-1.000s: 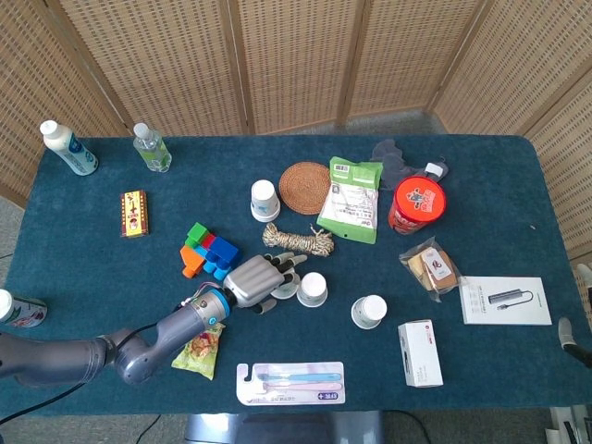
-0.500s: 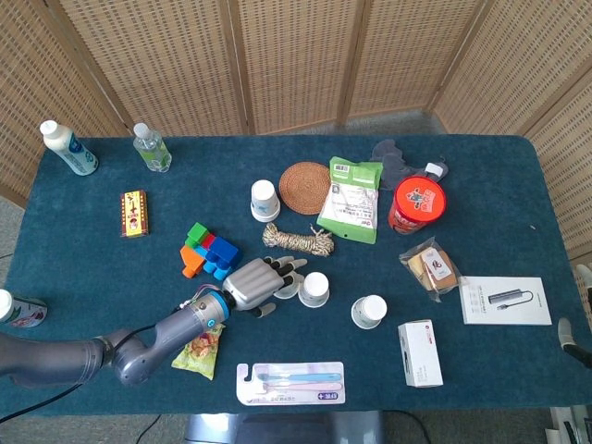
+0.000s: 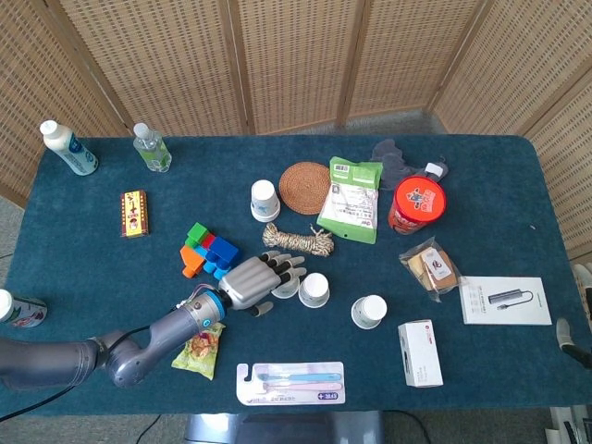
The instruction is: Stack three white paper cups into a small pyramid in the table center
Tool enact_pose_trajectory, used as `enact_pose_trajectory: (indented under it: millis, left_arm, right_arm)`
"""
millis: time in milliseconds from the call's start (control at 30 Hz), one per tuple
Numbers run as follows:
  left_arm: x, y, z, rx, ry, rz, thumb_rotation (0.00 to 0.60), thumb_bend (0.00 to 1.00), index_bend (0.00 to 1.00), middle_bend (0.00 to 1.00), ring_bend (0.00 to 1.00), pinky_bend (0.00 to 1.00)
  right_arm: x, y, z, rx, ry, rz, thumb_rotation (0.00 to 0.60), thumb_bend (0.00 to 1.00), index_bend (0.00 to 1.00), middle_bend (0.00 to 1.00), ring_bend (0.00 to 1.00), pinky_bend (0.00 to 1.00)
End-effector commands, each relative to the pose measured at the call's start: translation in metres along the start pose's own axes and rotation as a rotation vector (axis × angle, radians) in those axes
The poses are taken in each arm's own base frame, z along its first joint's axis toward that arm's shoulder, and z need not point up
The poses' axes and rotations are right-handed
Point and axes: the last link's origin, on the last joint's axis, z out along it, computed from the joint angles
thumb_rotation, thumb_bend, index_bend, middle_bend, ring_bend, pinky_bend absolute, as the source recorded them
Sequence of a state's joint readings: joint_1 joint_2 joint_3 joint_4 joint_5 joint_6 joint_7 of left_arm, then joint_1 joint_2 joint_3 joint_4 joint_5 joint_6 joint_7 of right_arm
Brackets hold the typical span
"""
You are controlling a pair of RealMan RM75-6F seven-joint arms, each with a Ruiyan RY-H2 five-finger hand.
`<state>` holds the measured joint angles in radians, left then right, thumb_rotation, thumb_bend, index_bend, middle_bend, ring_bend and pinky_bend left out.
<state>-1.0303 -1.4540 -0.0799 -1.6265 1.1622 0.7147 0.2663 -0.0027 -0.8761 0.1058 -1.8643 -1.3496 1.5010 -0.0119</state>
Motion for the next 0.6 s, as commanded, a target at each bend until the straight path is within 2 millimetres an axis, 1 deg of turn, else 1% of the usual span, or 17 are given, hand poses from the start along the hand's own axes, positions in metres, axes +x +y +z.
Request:
enact_pose_trajectory:
  millis: [33,200,300,433,600]
  left_arm:
    - [0.007,-0.002,-0.004,0.006,0.027,-0.007,0.600,0.45,0.00,0.00,0.00,0.09]
    - [0.025,-0.012,-0.019,0.032,0.082,-0.013,0.600,0.45,0.00,0.00,0.00,0.08]
    - [0.037,-0.019,-0.034,0.053,0.116,-0.010,0.600,0.45,0.00,0.00,0.00,0.08]
    - [0.049,-0.032,-0.063,0.093,0.152,-0.011,0.600,0.45,0.00,0.00,0.00,0.07]
    - [0.055,-0.045,-0.102,0.144,0.192,-0.009,0.600,0.45,0.00,0.00,0.00,0.07]
  right_arm:
    - [0.000,-0.001,0.001,0.005,-0.004,-0.002,0.600,0.51,0.00,0.00,0.00,0.00]
    - [-0.004,-0.006,0.006,0.026,-0.038,-0.010,0.600,0.51,0.00,0.00,0.00,0.00]
    - [-0.006,-0.011,0.011,0.044,-0.067,-0.016,0.600,0.51,0.00,0.00,0.00,0.00]
    - [-0.010,-0.022,0.019,0.081,-0.109,-0.031,0.600,0.51,0.00,0.00,0.00,0.00]
    - [-0.015,-0.036,0.027,0.121,-0.160,-0.064,0.600,0.51,0.00,0.00,0.00,0.01]
